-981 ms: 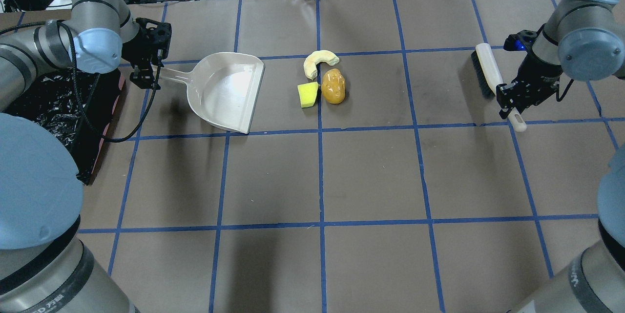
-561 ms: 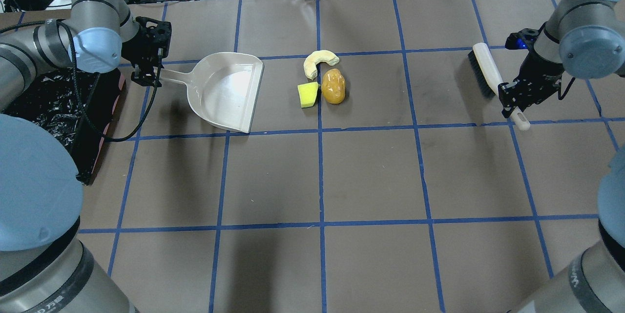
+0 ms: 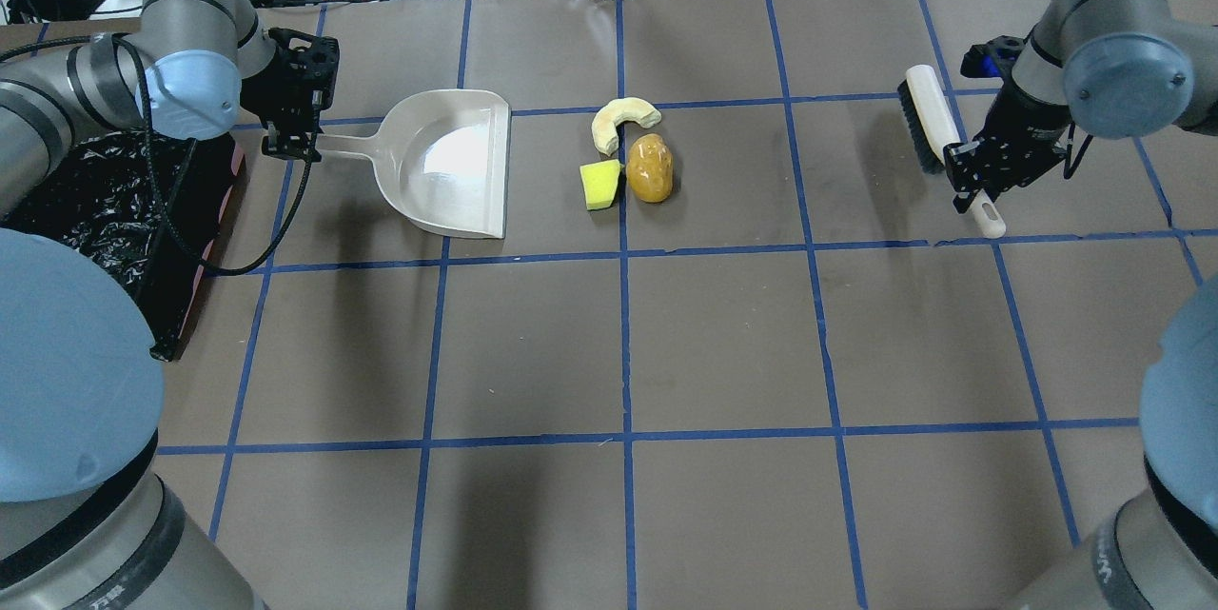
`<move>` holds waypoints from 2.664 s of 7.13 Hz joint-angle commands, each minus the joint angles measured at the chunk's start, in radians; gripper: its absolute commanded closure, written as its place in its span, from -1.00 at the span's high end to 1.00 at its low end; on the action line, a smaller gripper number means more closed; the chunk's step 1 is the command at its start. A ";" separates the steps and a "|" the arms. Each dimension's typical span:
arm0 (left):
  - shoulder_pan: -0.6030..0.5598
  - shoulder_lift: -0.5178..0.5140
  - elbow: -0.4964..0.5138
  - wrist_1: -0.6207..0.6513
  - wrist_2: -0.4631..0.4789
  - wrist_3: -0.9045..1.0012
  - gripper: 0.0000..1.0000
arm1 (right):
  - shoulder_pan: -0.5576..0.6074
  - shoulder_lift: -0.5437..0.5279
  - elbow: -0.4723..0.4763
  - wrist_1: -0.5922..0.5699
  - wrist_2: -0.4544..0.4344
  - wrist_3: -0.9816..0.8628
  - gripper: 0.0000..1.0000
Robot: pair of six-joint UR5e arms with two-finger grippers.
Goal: Sweep and dump trash into bin
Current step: 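Lift the brush with the right gripper and move it behind the sponge and potato, then sweep the sponge, potato and peel with the brush into the dustpan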
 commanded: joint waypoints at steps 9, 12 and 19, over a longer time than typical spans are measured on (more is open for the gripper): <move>-0.004 -0.004 -0.001 0.000 0.008 0.000 -1.00 | 0.328 0.031 -0.058 -0.013 0.161 0.445 -1.00; -0.004 -0.004 -0.001 0.000 0.008 0.000 -1.00 | 0.388 0.051 -0.060 -0.033 0.194 0.548 -1.00; -0.004 -0.004 -0.001 -0.002 0.011 0.000 -1.00 | 0.512 0.126 -0.127 -0.075 0.224 0.721 -1.00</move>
